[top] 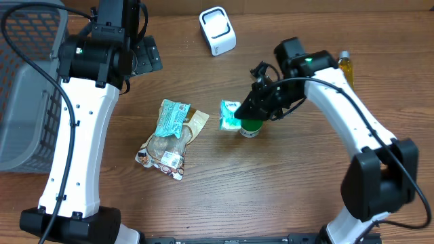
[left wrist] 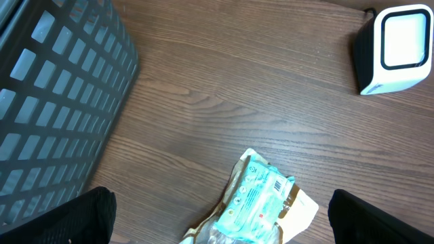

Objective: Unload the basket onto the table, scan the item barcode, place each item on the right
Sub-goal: 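Close the right gripper on the Kleenex tissue pack and lift it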

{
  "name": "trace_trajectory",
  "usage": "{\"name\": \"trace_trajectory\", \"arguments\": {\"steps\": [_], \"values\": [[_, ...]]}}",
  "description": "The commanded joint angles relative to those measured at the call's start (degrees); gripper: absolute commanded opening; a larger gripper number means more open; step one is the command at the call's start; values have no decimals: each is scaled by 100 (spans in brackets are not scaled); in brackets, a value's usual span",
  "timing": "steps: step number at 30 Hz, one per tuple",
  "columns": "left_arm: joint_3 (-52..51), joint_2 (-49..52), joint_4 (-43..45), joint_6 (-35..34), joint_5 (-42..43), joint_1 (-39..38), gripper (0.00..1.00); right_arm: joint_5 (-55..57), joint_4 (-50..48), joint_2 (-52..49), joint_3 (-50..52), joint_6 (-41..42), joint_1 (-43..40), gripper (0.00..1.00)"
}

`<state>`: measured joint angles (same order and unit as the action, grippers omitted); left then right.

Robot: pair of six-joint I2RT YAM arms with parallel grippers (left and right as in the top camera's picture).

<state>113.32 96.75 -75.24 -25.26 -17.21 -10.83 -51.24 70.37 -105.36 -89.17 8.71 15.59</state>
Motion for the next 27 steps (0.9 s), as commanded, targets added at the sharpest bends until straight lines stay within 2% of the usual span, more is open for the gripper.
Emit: {"name": "trace_trajectory", "arguments": {"steps": [1,5,10,20,27], "values": [[118,-125,7,85,-81,-7,100,-1838,109,433,-208,-1412,-328,4],[116,-125,7,85,-81,-7,100,-2618,374,487,-208,-2159,-612,4],[116,-125,4,85,-81,-7,100,-3077,960,490,-208,-3101,-922,4],[116,-125,4,85,-81,-7,100,-3287,2546,520,-208,-4920,-1440,4],[116,-125,7,85,-81,-7,100,-3244,2671,529,-205,-5058,-1497,4]]}}
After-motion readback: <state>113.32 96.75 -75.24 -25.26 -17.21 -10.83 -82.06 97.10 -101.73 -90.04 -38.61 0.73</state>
